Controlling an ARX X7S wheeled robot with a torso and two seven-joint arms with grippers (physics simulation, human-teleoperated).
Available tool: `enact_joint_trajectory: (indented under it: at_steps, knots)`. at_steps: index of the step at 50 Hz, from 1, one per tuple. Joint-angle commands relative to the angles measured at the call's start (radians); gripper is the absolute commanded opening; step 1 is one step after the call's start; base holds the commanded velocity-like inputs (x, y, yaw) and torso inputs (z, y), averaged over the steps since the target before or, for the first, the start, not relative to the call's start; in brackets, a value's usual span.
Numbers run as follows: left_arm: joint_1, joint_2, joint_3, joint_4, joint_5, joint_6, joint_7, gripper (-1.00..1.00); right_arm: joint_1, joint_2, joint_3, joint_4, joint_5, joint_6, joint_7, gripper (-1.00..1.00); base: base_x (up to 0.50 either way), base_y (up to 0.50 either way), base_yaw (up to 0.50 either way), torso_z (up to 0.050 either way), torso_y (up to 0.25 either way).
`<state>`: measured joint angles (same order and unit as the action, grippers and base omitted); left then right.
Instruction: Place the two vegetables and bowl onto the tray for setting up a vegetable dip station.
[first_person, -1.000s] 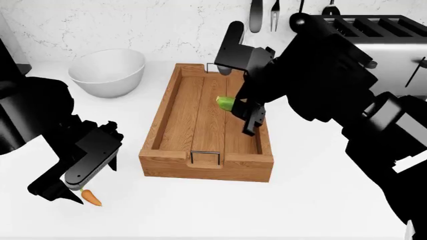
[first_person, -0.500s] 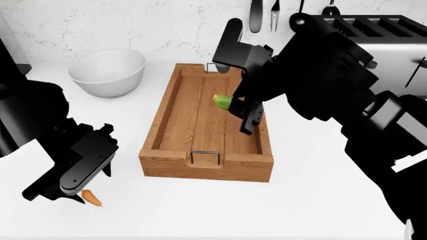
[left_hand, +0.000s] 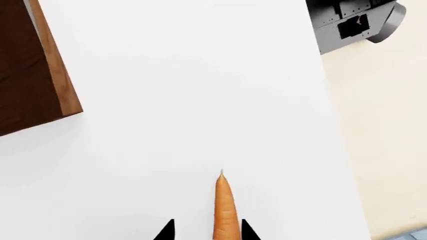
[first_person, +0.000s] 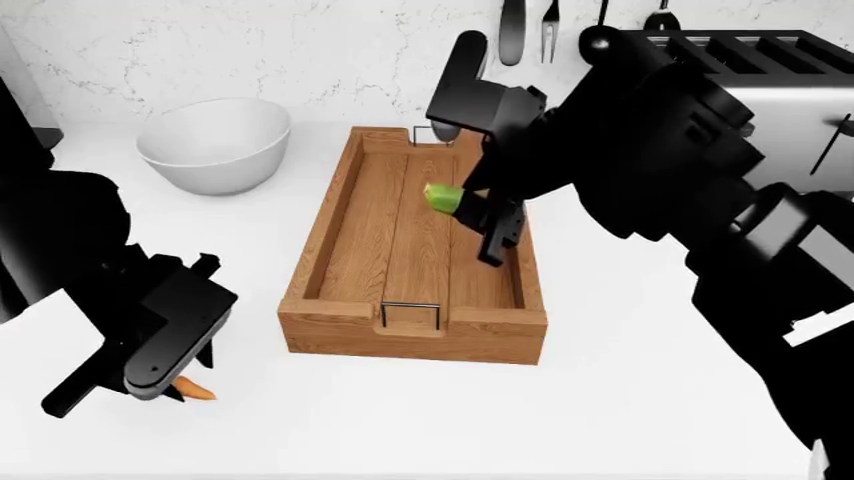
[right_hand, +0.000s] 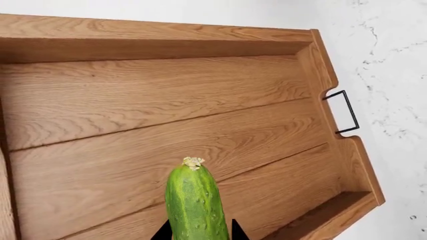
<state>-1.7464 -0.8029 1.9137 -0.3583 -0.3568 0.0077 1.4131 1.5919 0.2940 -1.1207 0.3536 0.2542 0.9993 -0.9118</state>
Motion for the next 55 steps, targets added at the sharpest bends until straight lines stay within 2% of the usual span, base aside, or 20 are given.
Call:
enact_joint_trajectory:
  at_steps: [1,8,17,35,36,37,42,55]
  knots:
    - [0.032,-0.049,0.075,0.159,-0.067,-0.106,0.055,-1.00,0.004,0.008,0.020,0.000,0.002,-0.022,0.008,-1.00,0.00,0.00,0.00,0.000,0.000]
    - [0.004,-0.083,0.083,0.251,-0.093,-0.194,0.032,-1.00,0.007,0.004,0.035,0.015,0.005,-0.049,0.012,-1.00,0.00,0.00,0.00,0.000,0.000]
    - [-0.028,-0.080,0.073,0.264,-0.105,-0.226,0.026,-1.00,0.010,0.007,0.040,0.013,0.008,-0.059,0.012,-1.00,0.00,0.00,0.00,0.000,0.000]
    - [-0.045,-0.003,0.026,0.130,-0.066,-0.182,-0.050,-1.00,0.012,0.022,0.061,-0.028,0.023,-0.045,0.025,-1.00,0.00,0.00,0.00,0.000,0.000]
    - [-0.061,0.124,-0.075,-0.020,-0.065,-0.043,-0.109,-1.00,0.008,0.019,0.065,-0.027,0.024,-0.049,0.029,-1.00,0.00,0.00,0.00,0.000,0.000]
    - [-0.062,0.162,-0.106,-0.170,-0.078,-0.015,-0.119,-1.00,0.008,0.019,0.067,-0.028,0.026,-0.046,0.029,-1.00,0.00,0.00,0.00,0.000,0.000]
    - [-0.096,0.255,-0.155,-0.416,-0.065,0.096,-0.108,-1.00,0.008,0.015,0.067,-0.018,0.025,-0.056,0.029,-1.00,0.00,0.00,0.00,0.000,0.000]
    - [-0.108,0.416,-0.213,-0.780,-0.059,0.302,-0.063,-1.00,0.008,0.015,0.053,-0.007,0.021,-0.068,0.025,-1.00,0.00,0.00,0.00,0.000,0.000]
